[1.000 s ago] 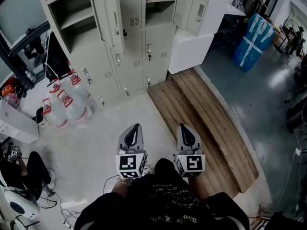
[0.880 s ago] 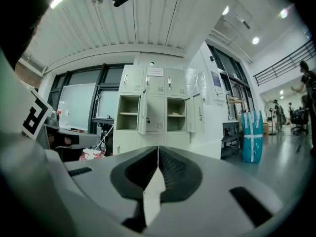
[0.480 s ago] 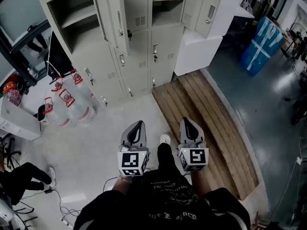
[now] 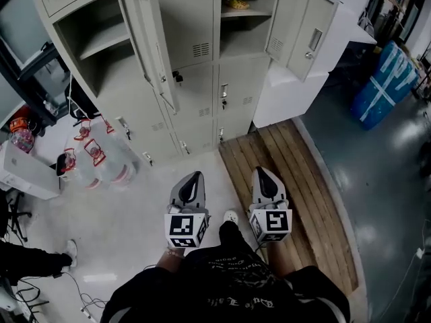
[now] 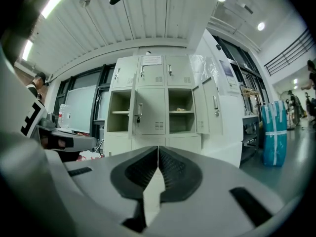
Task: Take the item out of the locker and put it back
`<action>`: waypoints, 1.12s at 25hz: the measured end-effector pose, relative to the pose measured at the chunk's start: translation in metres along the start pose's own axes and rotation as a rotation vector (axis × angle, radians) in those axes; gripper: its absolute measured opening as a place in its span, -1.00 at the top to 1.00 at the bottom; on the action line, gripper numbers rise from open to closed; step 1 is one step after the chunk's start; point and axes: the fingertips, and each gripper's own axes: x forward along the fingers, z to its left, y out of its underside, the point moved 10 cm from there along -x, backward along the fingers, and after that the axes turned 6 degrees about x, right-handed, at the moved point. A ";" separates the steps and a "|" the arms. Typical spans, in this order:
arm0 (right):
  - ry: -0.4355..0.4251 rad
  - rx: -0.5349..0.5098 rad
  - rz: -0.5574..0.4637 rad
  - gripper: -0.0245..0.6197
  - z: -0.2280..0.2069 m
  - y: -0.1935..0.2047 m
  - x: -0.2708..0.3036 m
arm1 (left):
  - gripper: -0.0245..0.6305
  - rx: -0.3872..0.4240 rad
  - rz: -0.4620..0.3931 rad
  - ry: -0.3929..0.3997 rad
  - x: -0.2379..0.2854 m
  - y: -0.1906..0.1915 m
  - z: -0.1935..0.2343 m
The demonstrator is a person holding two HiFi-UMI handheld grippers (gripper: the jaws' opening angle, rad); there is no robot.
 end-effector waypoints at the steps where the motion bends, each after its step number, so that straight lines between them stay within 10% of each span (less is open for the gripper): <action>1: -0.001 0.005 0.008 0.91 -0.009 -0.003 0.009 | 0.91 -0.004 0.002 -0.005 0.012 -0.003 0.000; 28: -0.076 0.028 0.003 0.90 -0.136 -0.054 0.167 | 0.91 -0.015 0.029 -0.091 0.195 -0.038 -0.009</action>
